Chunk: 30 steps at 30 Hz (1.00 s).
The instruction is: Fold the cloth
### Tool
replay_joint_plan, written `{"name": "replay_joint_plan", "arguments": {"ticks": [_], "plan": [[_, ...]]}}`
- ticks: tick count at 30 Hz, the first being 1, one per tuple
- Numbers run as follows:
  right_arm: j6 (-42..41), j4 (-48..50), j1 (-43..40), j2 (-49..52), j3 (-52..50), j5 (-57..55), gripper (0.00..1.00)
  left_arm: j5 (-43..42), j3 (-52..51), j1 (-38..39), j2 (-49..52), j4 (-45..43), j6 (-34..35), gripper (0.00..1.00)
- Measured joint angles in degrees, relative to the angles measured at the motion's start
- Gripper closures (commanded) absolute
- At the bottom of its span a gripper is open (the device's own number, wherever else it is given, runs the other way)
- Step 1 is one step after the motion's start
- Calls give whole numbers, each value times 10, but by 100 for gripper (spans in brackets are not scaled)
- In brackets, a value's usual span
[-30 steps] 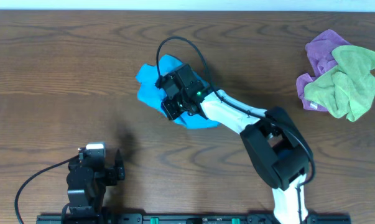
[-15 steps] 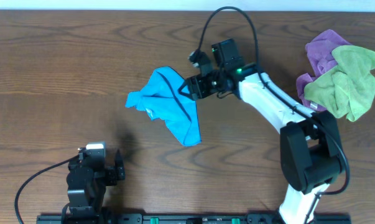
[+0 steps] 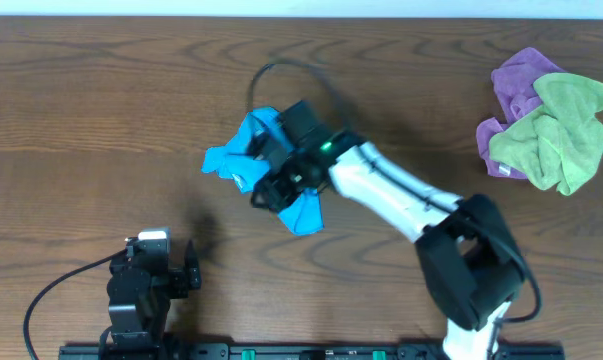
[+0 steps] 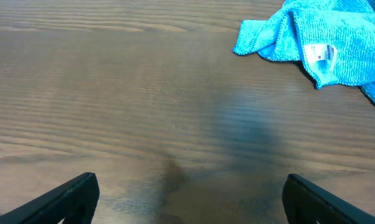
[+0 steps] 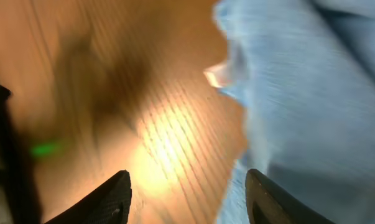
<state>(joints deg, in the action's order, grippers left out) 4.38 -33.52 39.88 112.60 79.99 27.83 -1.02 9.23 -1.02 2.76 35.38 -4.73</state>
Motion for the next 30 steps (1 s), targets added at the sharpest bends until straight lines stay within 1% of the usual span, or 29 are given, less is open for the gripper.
{"name": "replay_joint_plan", "arguments": {"ticks": [2,5,9,12,15,17,20,22,26,28,30], "plan": [[5,5,28,0,0,-38,42,0,0,0,0,0,0,5],[9,5,47,0,0,-77,43,0,0,0,0,0,0,5],[-2,3,51,0,0,-99,48,0,0,0,0,0,0,5],[-32,8,48,-1,0,-107,48,0,0,0,0,0,0,5],[-51,12,42,-15,0,-111,46,-2,0,0,0,0,7,5],[-57,11,37,-40,0,-116,44,-9,0,0,0,-2,31,5],[-66,-1,26,-96,0,-128,39,-37,0,0,0,-25,61,5],[-68,-10,15,-134,4,-138,35,-63,0,0,2,-24,77,5],[-70,-28,-17,-167,12,-160,31,-92,29,0,46,7,103,5],[-72,-40,-36,-165,12,-166,30,-104,67,1,96,9,111,5],[-74,-47,-55,-161,12,-172,31,-114,117,1,158,7,121,5]]}}
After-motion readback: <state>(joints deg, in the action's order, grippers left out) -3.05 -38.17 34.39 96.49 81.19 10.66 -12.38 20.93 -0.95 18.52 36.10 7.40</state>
